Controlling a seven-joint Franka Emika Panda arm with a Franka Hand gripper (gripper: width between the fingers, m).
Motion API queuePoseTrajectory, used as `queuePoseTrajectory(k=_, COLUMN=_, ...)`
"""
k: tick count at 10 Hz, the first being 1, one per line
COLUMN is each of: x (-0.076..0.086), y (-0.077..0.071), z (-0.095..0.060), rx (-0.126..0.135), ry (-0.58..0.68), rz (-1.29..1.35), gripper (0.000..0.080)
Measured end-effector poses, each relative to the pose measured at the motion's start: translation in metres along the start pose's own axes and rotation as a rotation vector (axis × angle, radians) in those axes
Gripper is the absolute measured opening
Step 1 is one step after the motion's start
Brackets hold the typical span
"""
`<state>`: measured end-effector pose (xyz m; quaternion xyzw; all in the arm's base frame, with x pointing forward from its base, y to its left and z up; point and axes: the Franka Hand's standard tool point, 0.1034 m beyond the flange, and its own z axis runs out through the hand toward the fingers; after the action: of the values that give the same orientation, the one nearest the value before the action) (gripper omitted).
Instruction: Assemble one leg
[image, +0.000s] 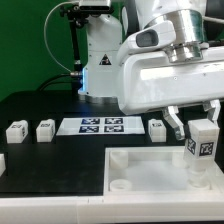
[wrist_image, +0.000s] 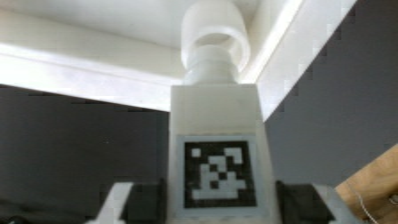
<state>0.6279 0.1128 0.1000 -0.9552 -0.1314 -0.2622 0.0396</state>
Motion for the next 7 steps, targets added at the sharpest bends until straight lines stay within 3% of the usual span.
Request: queuePoseTrajectory(k=7, x=-0.010, y=-0.003, z=0.014, rx=0.003, ry=0.002, rz=0.002, gripper=0.0294)
